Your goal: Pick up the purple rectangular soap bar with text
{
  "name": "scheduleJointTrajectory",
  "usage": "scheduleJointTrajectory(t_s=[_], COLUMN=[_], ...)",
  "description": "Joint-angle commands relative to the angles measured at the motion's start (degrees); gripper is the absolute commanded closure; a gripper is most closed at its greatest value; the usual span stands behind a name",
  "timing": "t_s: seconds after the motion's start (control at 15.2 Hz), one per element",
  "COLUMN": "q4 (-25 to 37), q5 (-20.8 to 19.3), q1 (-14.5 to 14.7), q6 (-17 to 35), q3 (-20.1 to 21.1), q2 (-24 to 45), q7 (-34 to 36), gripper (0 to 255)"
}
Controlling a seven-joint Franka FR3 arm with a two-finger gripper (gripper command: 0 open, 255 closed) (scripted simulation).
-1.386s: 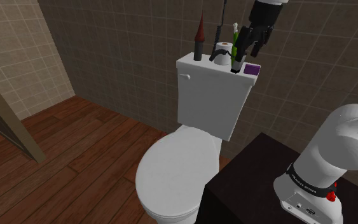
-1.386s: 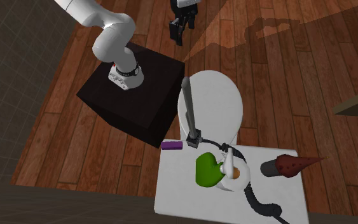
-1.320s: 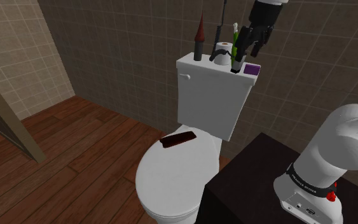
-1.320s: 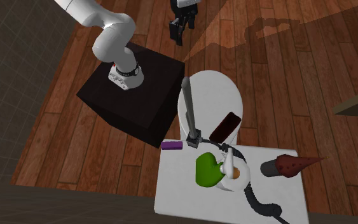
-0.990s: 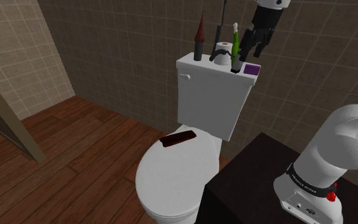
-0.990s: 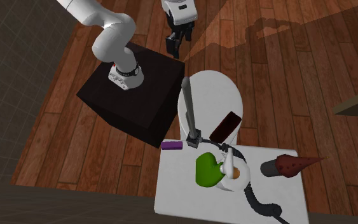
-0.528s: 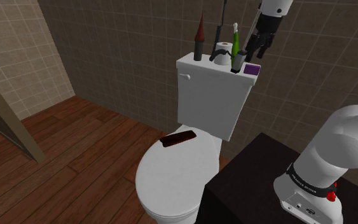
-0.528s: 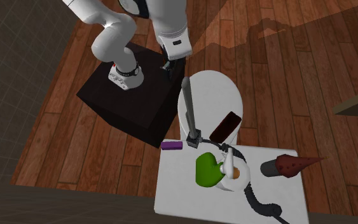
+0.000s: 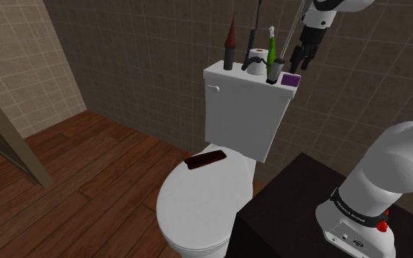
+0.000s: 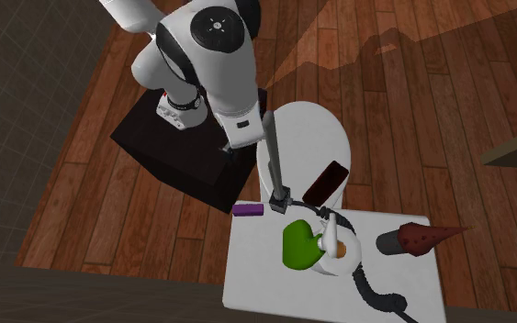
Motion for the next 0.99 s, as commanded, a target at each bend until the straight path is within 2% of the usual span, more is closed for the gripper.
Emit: scheduleJointTrajectory(t_s=[0.0, 0.33, 0.59, 0.92], q4=[1.84, 8.05, 14.31, 12.17], q5=[0.13, 2.21, 5.87, 6.44], q1=[-0.15, -0.6, -1.49, -1.72], q6=[0.8, 2.62, 3.32, 6.36], q3=[-2.14, -7.98, -12.06, -12.3], q2=[3.04, 12.44, 21.23, 22.33], q7=[-2.79, -10.89, -18.02, -18.68], gripper=[0, 0, 0, 0])
